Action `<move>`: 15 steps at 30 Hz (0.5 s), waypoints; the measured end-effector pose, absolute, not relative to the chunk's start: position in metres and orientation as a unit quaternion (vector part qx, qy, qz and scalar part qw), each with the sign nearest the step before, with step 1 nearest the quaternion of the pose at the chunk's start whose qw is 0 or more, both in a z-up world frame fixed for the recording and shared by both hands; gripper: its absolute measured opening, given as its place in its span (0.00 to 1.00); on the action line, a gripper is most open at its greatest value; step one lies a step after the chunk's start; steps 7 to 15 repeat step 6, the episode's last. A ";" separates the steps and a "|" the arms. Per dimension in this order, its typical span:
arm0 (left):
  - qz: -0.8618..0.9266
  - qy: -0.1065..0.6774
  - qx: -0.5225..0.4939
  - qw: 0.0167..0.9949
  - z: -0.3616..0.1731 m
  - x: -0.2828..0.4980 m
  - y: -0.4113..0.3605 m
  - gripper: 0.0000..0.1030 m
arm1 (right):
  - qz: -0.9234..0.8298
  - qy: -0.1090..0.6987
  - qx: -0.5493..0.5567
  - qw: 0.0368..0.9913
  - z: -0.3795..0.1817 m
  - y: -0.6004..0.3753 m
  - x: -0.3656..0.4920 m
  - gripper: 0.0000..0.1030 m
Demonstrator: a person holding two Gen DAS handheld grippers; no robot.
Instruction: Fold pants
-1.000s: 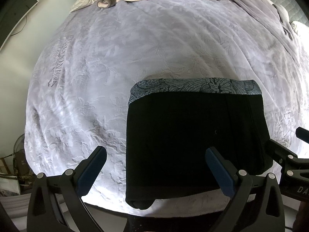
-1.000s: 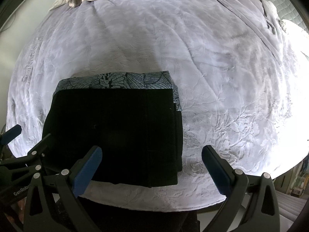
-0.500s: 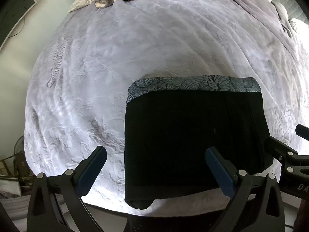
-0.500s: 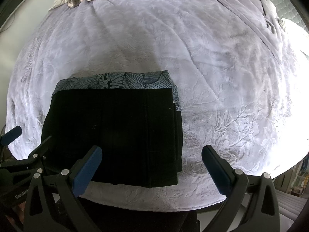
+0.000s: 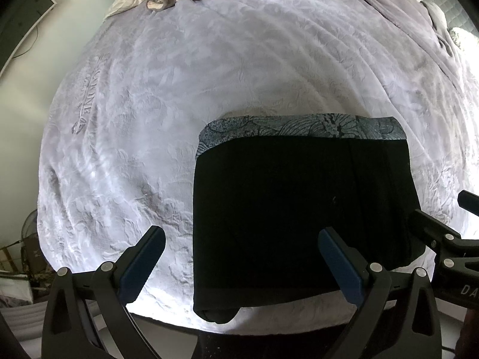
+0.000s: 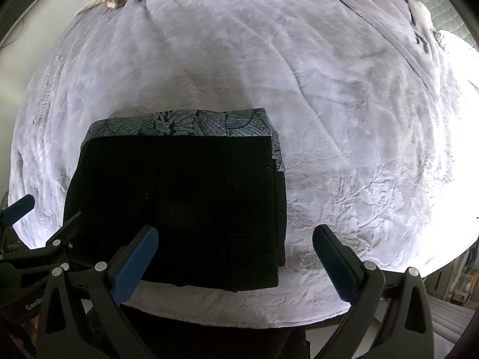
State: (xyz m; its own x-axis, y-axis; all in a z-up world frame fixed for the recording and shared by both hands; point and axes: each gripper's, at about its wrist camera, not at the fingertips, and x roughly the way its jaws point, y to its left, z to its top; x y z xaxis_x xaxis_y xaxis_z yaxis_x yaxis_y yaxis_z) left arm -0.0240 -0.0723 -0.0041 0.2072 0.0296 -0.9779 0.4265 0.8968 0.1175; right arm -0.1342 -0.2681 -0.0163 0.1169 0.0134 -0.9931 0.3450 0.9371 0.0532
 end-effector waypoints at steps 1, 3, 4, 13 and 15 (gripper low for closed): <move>-0.131 0.616 0.185 0.755 -0.004 -0.024 -0.072 1.00 | -0.113 0.655 0.137 0.735 -0.016 -0.268 -0.134 1.00; -0.131 0.611 0.185 0.759 -0.004 -0.024 -0.071 1.00 | -0.113 0.655 0.137 0.734 -0.016 -0.267 -0.134 1.00; -0.131 0.607 0.186 0.762 -0.003 -0.025 -0.070 1.00 | -0.113 0.655 0.136 0.734 -0.017 -0.267 -0.134 1.00; -0.132 0.605 0.185 0.763 -0.002 -0.025 -0.070 0.99 | -0.112 0.656 0.136 0.734 -0.017 -0.267 -0.133 1.00; -0.132 0.605 0.185 0.763 -0.002 -0.025 -0.070 0.99 | -0.112 0.656 0.136 0.734 -0.017 -0.267 -0.133 1.00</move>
